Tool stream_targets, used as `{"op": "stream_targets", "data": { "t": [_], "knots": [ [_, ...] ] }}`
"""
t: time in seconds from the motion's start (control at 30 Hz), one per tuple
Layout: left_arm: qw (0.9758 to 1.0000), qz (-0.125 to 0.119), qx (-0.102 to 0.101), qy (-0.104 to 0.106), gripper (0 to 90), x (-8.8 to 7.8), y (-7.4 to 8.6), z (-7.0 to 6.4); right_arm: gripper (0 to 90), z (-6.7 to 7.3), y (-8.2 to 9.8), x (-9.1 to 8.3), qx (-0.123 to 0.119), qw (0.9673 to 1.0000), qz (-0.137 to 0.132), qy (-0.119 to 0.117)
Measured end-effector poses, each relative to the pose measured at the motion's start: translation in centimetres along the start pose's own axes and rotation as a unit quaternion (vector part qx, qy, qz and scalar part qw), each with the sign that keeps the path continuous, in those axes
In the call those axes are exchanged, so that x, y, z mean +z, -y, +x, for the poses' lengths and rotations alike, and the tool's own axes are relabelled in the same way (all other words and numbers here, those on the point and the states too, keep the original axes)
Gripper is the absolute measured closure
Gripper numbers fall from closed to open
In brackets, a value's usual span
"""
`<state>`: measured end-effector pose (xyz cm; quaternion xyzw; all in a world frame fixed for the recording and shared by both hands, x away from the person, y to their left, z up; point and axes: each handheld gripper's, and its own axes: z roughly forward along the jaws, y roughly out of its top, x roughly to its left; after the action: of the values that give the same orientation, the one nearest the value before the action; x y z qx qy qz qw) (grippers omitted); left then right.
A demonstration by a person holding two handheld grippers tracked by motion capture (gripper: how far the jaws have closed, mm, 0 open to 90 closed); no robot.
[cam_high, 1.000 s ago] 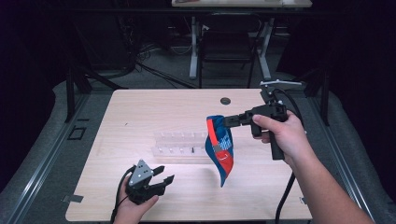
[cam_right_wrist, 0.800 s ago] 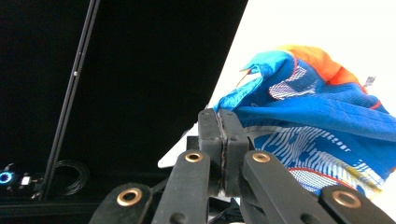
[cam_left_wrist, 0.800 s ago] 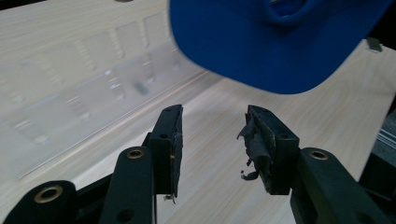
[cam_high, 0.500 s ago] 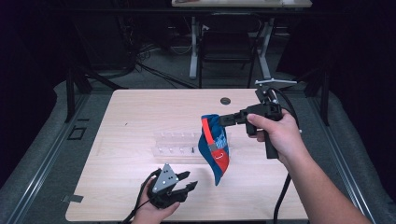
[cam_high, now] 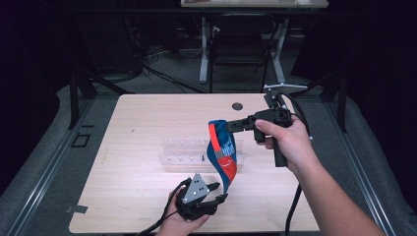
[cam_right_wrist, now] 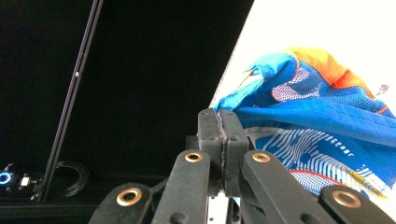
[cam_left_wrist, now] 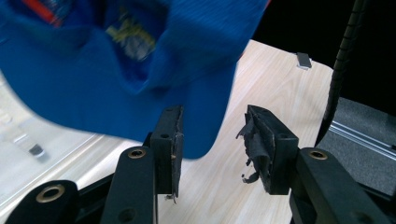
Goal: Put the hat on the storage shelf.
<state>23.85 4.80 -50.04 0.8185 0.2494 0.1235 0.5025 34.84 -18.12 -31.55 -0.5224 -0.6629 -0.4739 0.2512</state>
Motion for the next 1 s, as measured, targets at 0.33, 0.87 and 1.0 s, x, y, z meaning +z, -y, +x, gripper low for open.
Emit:
{"op": "stream_targets", "data": {
  "t": [0.33, 0.87, 1.0],
  "knots": [
    [0.9993, 0.013, 0.008, -0.035, 62.6, 1.0, -0.4, -0.2, 90.0, 0.2, 0.0, 0.4, -0.004, 1.0000, 0.007, 0.002],
    [0.9991, 0.009, 0.013, -0.038, 85.5, -0.6, -0.1, -0.1, 90.0, -0.1, 0.0, 0.1, -0.001, 1.0000, 0.000, 0.004],
    [0.9995, 0.009, 0.012, -0.028, 88.2, -1.2, -0.1, 0.0, 90.0, -0.1, 0.0, 0.2, -0.004, 1.0000, 0.001, 0.002]
  ]
}}
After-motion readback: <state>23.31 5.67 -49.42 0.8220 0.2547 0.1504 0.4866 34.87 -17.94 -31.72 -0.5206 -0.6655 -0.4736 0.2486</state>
